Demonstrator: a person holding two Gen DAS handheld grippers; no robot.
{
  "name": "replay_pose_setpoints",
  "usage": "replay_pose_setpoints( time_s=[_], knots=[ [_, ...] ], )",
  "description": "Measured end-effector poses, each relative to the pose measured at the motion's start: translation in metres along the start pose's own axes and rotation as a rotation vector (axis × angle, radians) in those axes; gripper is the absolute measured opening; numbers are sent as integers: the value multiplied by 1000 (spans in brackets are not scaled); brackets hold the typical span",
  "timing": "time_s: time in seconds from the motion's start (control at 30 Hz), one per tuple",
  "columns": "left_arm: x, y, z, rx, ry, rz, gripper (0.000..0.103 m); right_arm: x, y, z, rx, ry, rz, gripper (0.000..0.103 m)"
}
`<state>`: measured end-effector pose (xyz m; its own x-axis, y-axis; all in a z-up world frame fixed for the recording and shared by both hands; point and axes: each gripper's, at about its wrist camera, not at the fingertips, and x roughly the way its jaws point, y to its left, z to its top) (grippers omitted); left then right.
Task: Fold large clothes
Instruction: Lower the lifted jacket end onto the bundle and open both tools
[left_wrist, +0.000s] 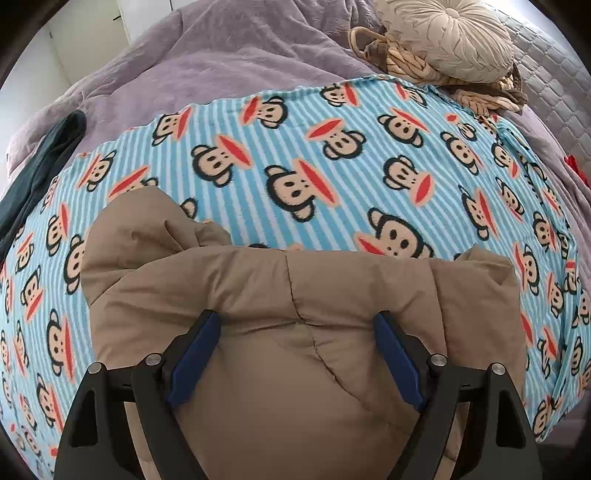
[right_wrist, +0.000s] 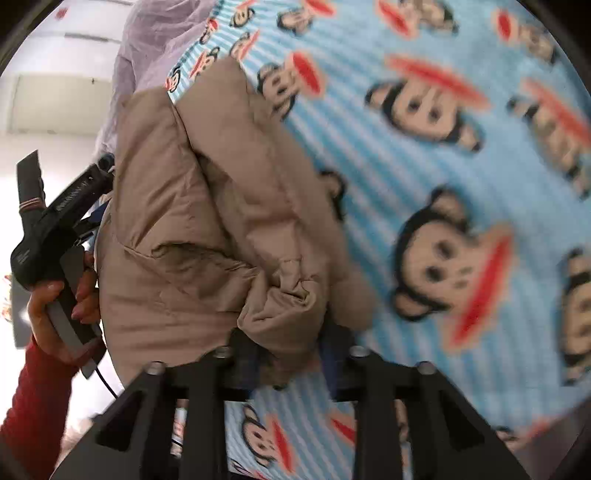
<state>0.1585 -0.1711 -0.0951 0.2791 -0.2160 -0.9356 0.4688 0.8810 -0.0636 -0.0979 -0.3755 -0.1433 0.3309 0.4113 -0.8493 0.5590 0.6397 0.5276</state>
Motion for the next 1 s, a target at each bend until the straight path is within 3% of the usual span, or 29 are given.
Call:
replay_pose_setpoints(
  time_s=[0.1, 0.13, 0.3, 0.47, 0.67, 1.0],
  knots=[
    [-1, 0, -2, 2, -5, 9, 85, -41, 10, 4, -83, -84, -48, 68],
    [-1, -1, -2, 5, -8, 18, 86, -51, 15, 10, -109, -114, -55, 72],
    [-3, -3, -3, -11, -6, 53, 87, -59, 44, 34, -228, -136, -67, 72],
    [-17, 2, -6, -50, 4, 89, 87, -16, 73, 35, -359, -50, -145, 72],
    [-41, 14, -16, -78, 24, 108, 87, 6, 64, 37, -322, 14, -127, 76],
    [-65, 34, -45, -113, 75, 112, 87, 15, 64, 41, -303, 32, -140, 77]
  ],
)
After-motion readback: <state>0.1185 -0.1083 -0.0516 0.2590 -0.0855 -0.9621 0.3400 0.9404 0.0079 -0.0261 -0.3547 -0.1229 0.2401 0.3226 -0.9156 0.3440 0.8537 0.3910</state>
